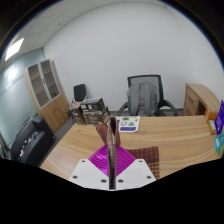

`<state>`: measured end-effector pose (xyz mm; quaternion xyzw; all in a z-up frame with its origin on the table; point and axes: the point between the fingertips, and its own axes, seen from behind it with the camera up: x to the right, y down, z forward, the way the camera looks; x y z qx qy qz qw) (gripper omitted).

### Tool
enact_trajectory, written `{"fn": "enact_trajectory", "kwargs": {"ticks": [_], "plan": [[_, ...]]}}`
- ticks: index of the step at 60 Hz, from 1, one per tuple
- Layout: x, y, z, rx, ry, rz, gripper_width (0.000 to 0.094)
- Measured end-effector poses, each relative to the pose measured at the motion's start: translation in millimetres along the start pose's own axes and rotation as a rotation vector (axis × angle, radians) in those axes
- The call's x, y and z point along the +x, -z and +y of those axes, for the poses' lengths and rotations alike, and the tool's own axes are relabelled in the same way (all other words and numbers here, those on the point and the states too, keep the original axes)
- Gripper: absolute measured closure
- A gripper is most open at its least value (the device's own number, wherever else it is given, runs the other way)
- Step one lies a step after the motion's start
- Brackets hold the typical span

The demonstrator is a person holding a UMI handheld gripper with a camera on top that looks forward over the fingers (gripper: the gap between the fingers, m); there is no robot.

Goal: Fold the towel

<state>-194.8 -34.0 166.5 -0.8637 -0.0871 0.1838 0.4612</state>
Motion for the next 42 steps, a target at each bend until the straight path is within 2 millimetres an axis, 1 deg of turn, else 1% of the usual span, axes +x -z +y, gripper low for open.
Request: {"fn": "enact_trajectory", "kwargs": {"ticks": [4, 8, 9, 12, 15, 17, 21, 23, 25, 28, 31, 35, 42], "plan": [[39, -6, 6, -0.018, 0.01, 0.059, 0.0888], [71, -14, 22, -0.049, 0.006, 0.098, 0.0888], [82, -16, 28, -0.05, 0.01, 0.103, 0.0889], [101, -20, 39, -0.077, 0.021, 0.135, 0.0885], [115, -25, 50, -0.098, 0.026, 0.157, 0.0868], [121, -29, 57, -0.107, 0.027, 0.158, 0.0835], [133, -31, 68, -0.129, 0.037, 0.164, 0.0736], [140, -30, 71, -0.137, 0.051, 0.181, 0.0659], [146, -28, 71, -0.139, 0.07, 0.201, 0.0539], [151, -22, 68, -0.134, 0.099, 0.223, 0.0299], [151, -12, 62, -0.13, 0.12, 0.239, 0.0063], [146, 8, 52, -0.109, 0.139, 0.259, 0.0084], [123, 52, 34, -0.071, 0.159, 0.282, 0.0076]]}}
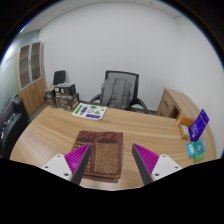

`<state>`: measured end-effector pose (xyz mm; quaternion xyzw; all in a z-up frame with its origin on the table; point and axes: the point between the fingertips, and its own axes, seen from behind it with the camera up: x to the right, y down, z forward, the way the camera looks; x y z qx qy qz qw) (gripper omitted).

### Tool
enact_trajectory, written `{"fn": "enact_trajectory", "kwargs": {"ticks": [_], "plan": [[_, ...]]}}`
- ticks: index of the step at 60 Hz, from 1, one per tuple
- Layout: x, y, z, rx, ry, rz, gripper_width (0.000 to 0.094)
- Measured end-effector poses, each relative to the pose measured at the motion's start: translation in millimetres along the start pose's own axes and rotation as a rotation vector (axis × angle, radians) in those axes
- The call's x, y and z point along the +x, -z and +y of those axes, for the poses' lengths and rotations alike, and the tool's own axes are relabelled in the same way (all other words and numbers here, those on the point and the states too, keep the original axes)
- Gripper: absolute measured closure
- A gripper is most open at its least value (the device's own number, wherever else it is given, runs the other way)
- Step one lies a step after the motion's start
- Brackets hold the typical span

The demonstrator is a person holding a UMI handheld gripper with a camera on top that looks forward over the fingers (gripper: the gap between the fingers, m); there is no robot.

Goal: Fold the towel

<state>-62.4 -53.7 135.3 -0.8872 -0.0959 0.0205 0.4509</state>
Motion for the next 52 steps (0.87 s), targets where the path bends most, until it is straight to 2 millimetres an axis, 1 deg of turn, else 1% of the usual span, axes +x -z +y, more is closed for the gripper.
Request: {"fn": "enact_trajectory", "kwargs": {"ticks": [5, 8, 15, 23, 29, 34, 40, 46, 52], "plan": [[-12, 44, -8, 0.026, 0.0, 0.014, 0.0074], [-23, 69, -11, 0.042, 0.0, 0.026, 0.0076], [-43, 132, -12, 0.076, -0.011, 0.067, 0.0077], [-66, 199, -1, 0.103, -0.037, 0.125, 0.0079], [-82, 239, 14, 0.101, -0.057, 0.164, 0.0077], [-94, 265, 24, 0.099, -0.08, 0.182, 0.008], [-106, 287, 34, 0.105, -0.089, 0.194, 0.0079], [-116, 302, 40, 0.105, -0.086, 0.2, 0.0077], [-123, 312, 39, 0.112, -0.082, 0.199, 0.0077]]}}
